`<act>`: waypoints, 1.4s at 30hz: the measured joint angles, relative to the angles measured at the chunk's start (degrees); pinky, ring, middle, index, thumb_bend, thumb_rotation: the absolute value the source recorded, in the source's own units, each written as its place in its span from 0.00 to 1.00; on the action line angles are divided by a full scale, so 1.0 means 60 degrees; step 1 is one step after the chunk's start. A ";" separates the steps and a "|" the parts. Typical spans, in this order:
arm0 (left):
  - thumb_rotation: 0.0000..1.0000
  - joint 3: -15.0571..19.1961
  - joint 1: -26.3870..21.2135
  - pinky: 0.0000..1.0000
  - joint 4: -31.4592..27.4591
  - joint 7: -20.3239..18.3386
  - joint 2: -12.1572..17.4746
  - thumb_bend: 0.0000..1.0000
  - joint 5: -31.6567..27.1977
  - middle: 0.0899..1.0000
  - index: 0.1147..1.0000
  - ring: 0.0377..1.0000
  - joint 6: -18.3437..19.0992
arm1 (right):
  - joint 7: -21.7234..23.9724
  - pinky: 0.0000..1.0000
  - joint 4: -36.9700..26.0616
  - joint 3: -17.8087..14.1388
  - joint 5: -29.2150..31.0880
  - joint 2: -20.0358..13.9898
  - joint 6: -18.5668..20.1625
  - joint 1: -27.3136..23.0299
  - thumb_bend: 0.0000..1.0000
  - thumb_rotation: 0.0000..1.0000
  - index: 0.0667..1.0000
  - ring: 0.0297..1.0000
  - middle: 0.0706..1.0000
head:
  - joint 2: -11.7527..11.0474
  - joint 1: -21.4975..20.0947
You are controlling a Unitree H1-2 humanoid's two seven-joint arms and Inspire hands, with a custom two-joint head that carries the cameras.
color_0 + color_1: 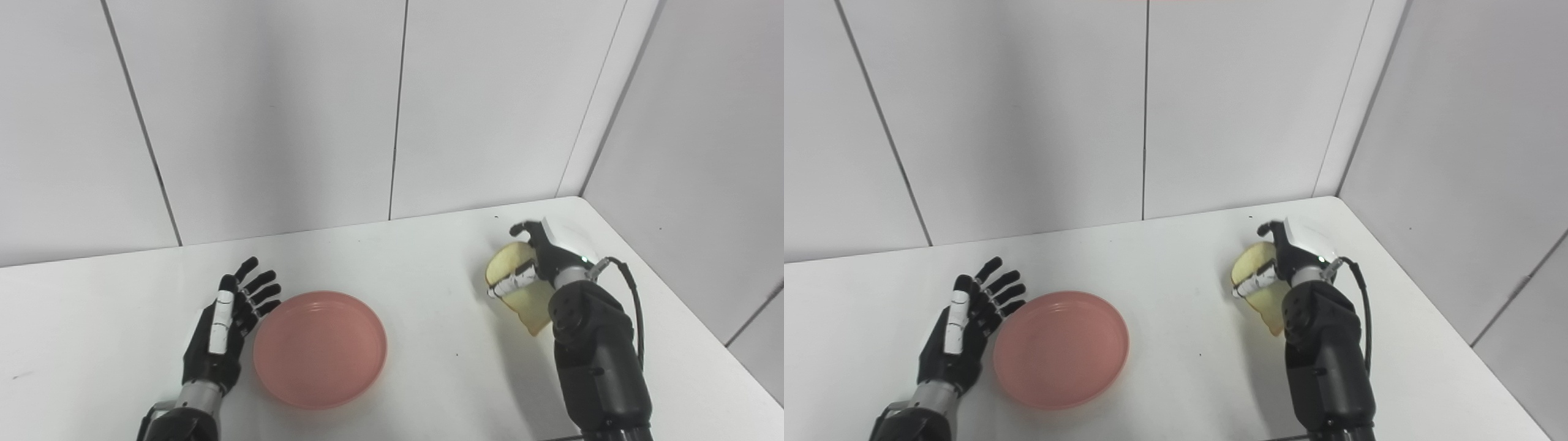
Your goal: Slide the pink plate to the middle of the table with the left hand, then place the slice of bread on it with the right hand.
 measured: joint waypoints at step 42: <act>0.96 0.0158 -0.0178 0.74 0.0388 0.0427 -0.0779 0.80 0.0506 0.79 0.85 0.77 -0.0372 | 0.0631 0.20 0.0850 0.3992 0.0241 0.2253 0.0000 -0.1615 0.62 0.00 0.66 0.29 0.47 | 0.0337 0.2900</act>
